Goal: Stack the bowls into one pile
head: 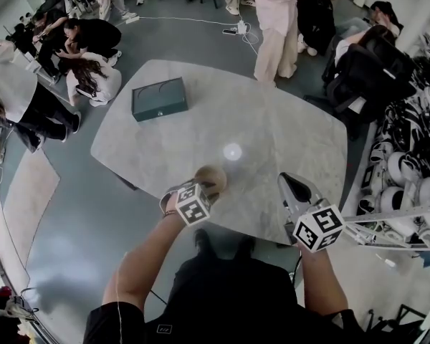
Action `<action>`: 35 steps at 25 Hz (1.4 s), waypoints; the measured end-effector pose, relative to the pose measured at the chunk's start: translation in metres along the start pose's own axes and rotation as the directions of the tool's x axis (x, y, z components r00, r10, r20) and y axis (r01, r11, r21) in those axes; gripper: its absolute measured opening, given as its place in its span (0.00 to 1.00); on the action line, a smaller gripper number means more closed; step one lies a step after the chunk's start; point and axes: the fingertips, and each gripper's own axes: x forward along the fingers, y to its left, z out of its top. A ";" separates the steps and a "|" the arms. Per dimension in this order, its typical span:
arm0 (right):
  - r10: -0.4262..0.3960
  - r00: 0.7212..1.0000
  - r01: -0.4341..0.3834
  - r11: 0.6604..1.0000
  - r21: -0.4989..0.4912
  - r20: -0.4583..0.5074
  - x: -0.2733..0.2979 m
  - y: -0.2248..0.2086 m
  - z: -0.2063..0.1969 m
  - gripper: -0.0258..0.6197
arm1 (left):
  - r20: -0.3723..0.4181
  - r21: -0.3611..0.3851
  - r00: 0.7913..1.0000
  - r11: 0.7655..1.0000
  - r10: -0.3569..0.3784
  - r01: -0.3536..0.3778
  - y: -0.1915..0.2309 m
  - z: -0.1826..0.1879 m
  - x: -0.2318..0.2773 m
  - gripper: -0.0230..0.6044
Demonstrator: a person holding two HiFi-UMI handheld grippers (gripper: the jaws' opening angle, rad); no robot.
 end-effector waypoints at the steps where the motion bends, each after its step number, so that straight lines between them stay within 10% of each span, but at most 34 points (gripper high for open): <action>1: 0.003 1.000 -0.003 1.000 -0.003 -0.002 0.000 0.000 0.001 0.05 | 0.011 -0.008 1.000 1.000 0.008 -0.008 0.003 0.002 -0.002 0.23; 14: 0.021 1.000 -0.022 0.998 -0.062 -0.008 0.019 0.032 0.023 0.05 | 0.181 -0.072 0.970 0.986 0.162 -0.151 0.045 0.011 -0.073 0.23; 35: 0.034 0.999 -0.037 0.993 -0.113 -0.028 0.096 0.141 0.022 0.05 | 0.458 -0.321 0.822 0.925 0.339 -0.203 0.098 -0.066 -0.208 0.07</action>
